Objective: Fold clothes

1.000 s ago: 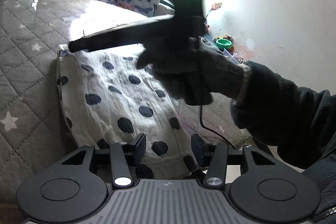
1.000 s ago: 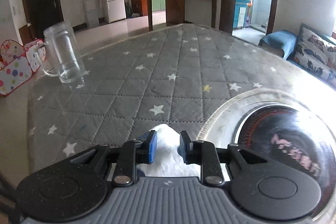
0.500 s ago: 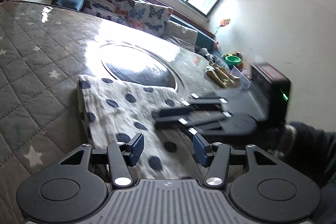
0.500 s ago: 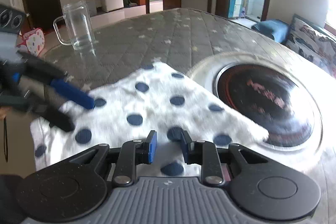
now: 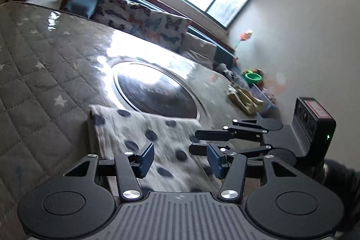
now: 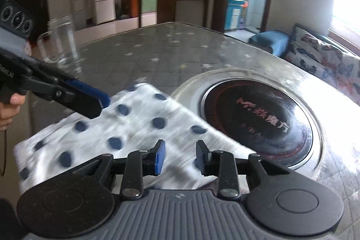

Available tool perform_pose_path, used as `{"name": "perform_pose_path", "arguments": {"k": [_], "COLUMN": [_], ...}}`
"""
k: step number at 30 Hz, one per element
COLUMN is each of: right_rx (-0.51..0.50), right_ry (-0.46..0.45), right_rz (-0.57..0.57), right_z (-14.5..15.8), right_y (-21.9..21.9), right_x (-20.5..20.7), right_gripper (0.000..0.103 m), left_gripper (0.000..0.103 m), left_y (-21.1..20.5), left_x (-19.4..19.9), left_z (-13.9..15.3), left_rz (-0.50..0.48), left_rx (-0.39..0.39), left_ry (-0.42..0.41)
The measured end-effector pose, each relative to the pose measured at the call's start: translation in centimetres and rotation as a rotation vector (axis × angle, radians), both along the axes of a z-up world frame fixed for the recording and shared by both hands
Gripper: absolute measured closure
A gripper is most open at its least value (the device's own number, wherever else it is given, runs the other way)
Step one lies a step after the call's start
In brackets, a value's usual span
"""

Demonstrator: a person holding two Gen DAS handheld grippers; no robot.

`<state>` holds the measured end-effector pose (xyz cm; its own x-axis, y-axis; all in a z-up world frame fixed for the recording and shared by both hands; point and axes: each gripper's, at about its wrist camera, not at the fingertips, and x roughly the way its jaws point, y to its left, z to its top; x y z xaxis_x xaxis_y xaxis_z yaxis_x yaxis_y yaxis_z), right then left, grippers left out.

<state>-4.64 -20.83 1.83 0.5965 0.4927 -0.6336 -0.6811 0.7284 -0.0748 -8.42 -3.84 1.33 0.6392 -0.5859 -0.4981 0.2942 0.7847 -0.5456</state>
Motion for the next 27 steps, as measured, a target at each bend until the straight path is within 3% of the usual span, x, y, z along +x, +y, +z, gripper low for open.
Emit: {"name": "perform_pose_path", "arguments": {"k": [7, 14, 19, 27], "right_rx": [0.014, 0.052, 0.032, -0.035], "right_ry": [0.038, 0.022, 0.046, 0.064], "right_rz": [-0.077, 0.023, 0.127, 0.131], "right_z": [-1.6, 0.3, 0.0, -0.9], "right_y": [-1.6, -2.0, -1.3, -1.9], "right_x": [1.2, -2.6, -6.0, -8.3], "right_gripper": [0.073, 0.071, 0.068, 0.068], "left_gripper": [0.048, 0.047, 0.046, 0.046], "left_y": [1.4, 1.4, 0.3, 0.4], "left_x": [1.4, -0.8, -2.5, -3.8], "left_z": [-2.4, -0.9, -0.8, -1.6], "left_rz": [0.060, 0.034, -0.014, -0.029], "left_rx": [-0.020, -0.050, -0.001, 0.037], "left_ry": [0.096, 0.035, 0.022, 0.033]}}
